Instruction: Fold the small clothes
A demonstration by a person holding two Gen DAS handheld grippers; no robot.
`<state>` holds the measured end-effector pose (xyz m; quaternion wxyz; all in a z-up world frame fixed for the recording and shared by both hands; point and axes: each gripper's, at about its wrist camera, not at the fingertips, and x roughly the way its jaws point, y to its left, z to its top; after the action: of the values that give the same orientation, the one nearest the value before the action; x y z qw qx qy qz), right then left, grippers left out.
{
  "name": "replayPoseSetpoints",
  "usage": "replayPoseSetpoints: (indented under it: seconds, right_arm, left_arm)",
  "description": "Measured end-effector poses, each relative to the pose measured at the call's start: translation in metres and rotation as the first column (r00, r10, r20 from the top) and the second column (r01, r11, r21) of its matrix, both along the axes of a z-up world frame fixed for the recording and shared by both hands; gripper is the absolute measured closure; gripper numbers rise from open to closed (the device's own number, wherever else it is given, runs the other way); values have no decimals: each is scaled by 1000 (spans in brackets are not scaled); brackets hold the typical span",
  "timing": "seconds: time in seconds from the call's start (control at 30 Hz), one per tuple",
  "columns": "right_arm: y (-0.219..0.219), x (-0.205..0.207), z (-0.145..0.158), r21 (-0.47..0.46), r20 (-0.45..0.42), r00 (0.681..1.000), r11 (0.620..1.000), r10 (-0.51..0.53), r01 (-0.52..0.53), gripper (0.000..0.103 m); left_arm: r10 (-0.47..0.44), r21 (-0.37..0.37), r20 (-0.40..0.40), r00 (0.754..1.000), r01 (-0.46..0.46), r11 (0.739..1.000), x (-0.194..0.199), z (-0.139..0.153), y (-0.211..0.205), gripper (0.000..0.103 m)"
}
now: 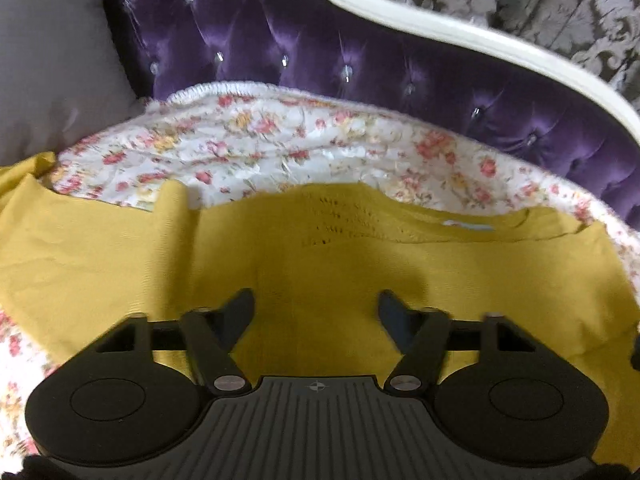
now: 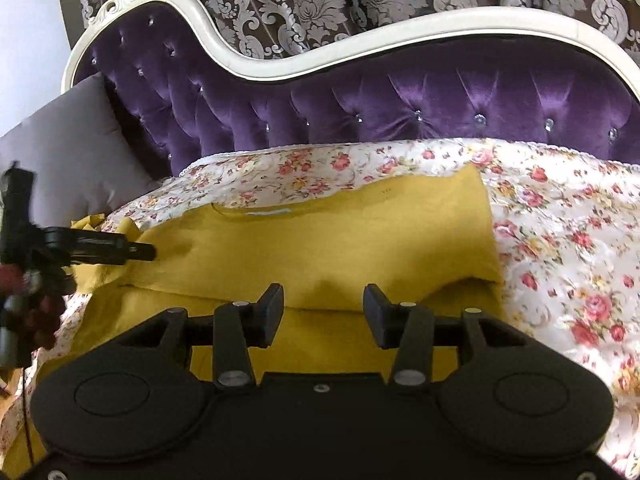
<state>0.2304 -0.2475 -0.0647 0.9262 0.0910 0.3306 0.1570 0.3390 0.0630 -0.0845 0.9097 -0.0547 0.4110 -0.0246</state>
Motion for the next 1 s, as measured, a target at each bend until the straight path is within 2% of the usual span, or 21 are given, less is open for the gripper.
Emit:
replayPoseSetpoints:
  seconds: [0.03, 0.07, 0.1, 0.23, 0.3, 0.37, 0.47, 0.53, 0.57, 0.67, 0.7, 0.73, 0.77, 0.8, 0.83, 0.9, 1.0]
  right_arm:
    - [0, -1, -1, -2, 1, 1000, 1000, 1, -1, 49]
    - [1, -2, -2, -7, -1, 1000, 1000, 5, -5, 49]
    - [1, -2, -3, -12, -1, 1000, 1000, 8, -8, 49]
    - [-3, -4, -2, -22, 17, 1000, 1000, 10, -9, 49]
    - [-6, -4, 1, -25, 29, 1000, 1000, 2, -1, 49]
    - [-8, -2, 2, -36, 40, 999, 999, -8, 10, 49]
    - [-9, 8, 0, -52, 34, 999, 998, -31, 33, 46]
    - [-8, 17, -4, -56, 24, 999, 997, -43, 44, 46]
    - [-6, 23, -7, -66, 11, 999, 997, -45, 46, 45]
    - [-2, 36, -18, -105, -27, 998, 993, -64, 61, 42]
    - [-1, 40, -23, -112, -48, 996, 992, -69, 64, 41]
    - [-1, 42, -28, -116, -61, 995, 991, -75, 68, 41]
    - [-1, 42, -30, -122, -56, 995, 990, -78, 70, 41]
    - [1, 41, -30, -132, -48, 996, 989, -78, 71, 41]
    - [2, 41, -30, -143, -48, 996, 987, -76, 69, 40]
    - [3, 40, -29, -148, -48, 996, 987, -75, 67, 38]
    - [6, 41, -30, -167, -46, 996, 984, -71, 62, 37]
  left_arm:
    - [-7, -8, 5, 1000, 7, 1000, 1, -1, -2, 73]
    - [-23, -27, 29, 999, 23, 999, 0, -2, -5, 91]
    - [-24, -20, 57, 998, 25, 999, -3, 1, -9, 98]
    - [-43, 87, 141, 989, 31, 996, -11, 17, -20, 100]
    - [-12, 120, 168, 986, -8, 993, -13, 24, -13, 101]
    - [3, 128, 148, 989, -22, 991, -4, 24, -7, 101]
    - [-50, 152, 36, 998, 44, 987, 8, 6, -6, 97]
    - [-79, 114, -5, 997, 79, 990, 10, -6, -5, 97]
    - [-77, 94, 8, 997, 76, 993, 7, -9, -2, 97]
    - [-70, 60, 29, 997, 68, 996, -2, -10, 7, 89]
    - [-70, 62, 36, 997, 68, 996, -8, -9, 8, 78]
    - [-64, 83, 45, 997, 60, 995, -14, -7, 10, 60]
    - [-57, 103, 53, 997, 52, 993, -18, -5, 11, 49]
    - [-59, 105, 65, 996, 52, 993, -24, -2, 15, 32]
    - [-64, 85, 74, 995, 58, 995, -30, 1, 21, 28]
    - [-38, 55, 111, 993, 32, 998, -39, 9, 36, 28]
    - [24, 76, 198, 980, -40, 996, -52, 23, 68, 28]
